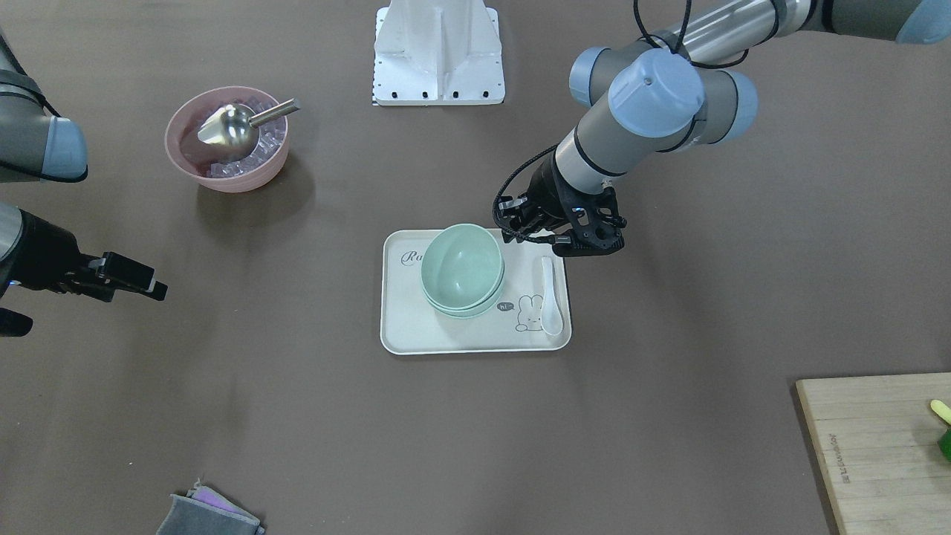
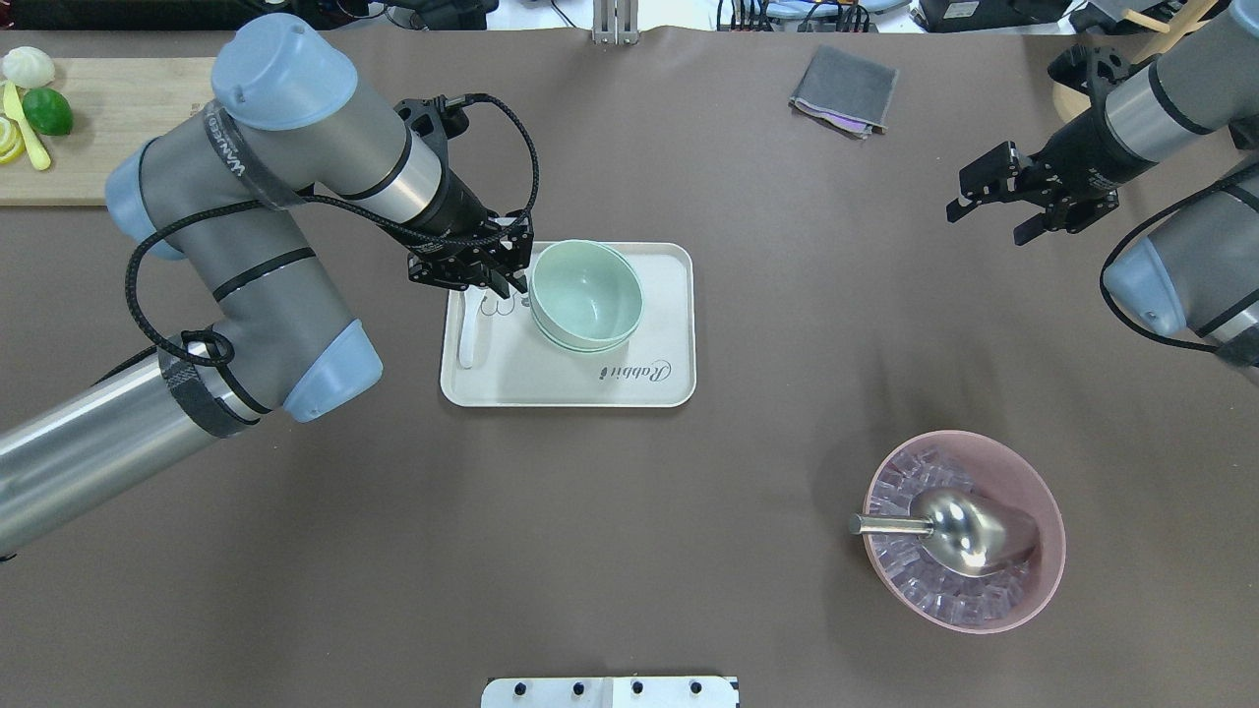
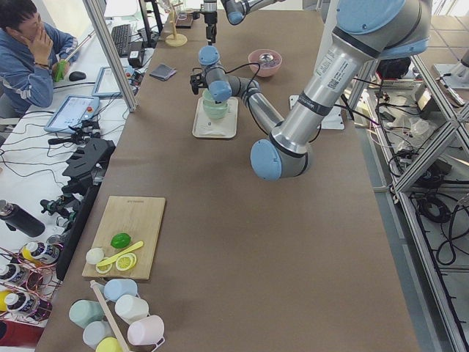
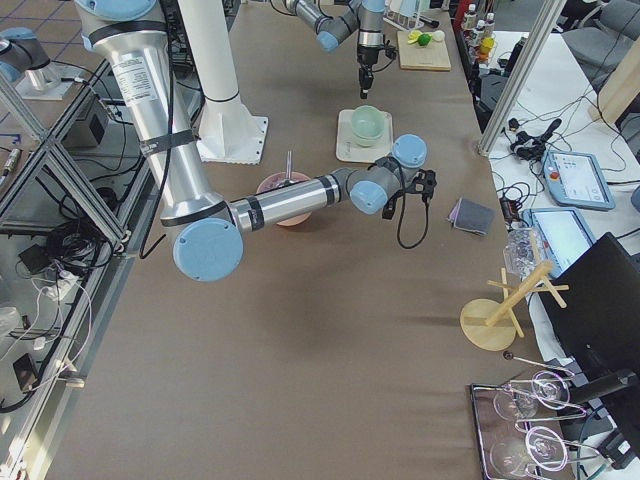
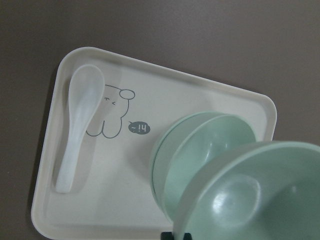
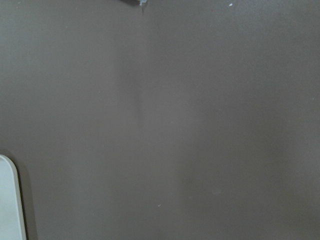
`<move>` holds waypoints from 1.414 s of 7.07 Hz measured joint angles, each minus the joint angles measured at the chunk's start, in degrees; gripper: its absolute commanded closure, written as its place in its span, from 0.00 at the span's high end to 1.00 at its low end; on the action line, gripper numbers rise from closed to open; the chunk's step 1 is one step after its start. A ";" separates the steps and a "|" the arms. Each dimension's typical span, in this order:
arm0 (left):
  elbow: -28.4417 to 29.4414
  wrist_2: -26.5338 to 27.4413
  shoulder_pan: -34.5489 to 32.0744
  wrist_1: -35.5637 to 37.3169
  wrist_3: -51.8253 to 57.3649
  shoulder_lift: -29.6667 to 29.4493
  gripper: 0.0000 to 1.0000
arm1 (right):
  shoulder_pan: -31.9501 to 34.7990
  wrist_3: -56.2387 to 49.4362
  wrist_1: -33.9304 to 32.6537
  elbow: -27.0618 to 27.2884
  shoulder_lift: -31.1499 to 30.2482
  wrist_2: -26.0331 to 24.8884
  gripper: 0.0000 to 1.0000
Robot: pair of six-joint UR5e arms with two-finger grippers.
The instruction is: Stack green bowls together
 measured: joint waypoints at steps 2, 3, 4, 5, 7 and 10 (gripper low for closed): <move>2.02 0.60 -0.22 -3.20 0.09 0.31 0.98 | 0.39 -0.64 -0.02 0.10 -0.34 0.06 1.00; 1.35 0.42 -1.21 -3.27 0.55 1.57 0.98 | 1.22 -1.48 -0.05 0.08 -0.72 0.06 1.00; -0.28 0.21 -2.96 -3.00 3.23 4.33 0.98 | 2.53 -4.23 -0.30 -0.26 -1.49 0.02 1.00; -2.63 0.13 -5.45 -2.27 9.71 8.23 0.98 | 4.16 -8.94 -1.02 -1.13 -2.37 -0.14 1.00; -8.59 0.09 -10.81 2.79 26.85 17.05 0.98 | 8.66 -23.54 -3.99 -4.05 -4.31 -0.93 1.00; -16.32 -2.31 -20.91 8.14 52.74 32.85 0.98 | 18.29 -48.09 -6.18 -12.91 -6.48 -1.88 1.00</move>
